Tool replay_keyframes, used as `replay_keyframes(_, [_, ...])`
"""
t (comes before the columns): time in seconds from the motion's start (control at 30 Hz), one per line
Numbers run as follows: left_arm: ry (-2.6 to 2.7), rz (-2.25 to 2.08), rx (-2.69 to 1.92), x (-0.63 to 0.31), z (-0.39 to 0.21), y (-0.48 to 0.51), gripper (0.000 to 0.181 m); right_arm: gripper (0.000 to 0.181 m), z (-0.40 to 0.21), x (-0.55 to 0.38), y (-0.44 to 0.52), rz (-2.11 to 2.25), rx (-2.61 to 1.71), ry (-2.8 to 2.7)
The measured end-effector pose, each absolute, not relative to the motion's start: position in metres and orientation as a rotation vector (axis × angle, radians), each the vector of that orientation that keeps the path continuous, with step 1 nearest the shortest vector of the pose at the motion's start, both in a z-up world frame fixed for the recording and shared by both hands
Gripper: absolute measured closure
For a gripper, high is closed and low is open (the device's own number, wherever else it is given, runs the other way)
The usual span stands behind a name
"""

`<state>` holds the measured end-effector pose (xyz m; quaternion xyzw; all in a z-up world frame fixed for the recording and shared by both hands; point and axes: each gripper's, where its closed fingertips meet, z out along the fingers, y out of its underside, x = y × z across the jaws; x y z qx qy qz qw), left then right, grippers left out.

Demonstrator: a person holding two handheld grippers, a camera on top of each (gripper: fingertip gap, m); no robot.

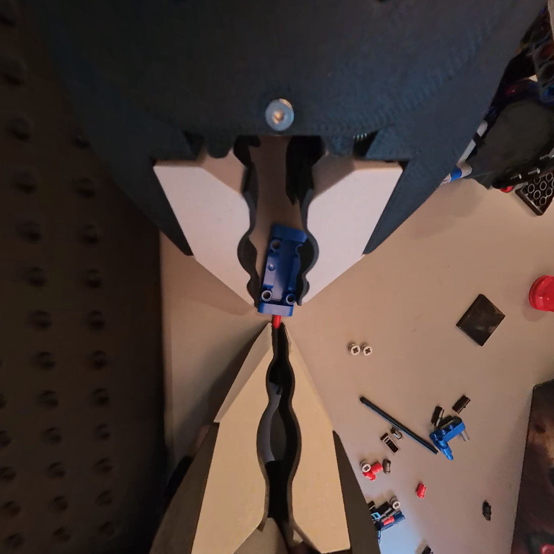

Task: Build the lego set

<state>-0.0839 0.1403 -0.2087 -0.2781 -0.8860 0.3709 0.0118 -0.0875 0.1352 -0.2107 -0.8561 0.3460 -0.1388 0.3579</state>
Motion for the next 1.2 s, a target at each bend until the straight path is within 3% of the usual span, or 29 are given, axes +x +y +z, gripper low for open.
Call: replay_keyframes(1.2, [-2.832,1.279,-0.706,-0.0795,-0.2087,0.1372,0.159,0.181,-0.2072,-0.0823,0.1329,-0.383,-2.095,1.039])
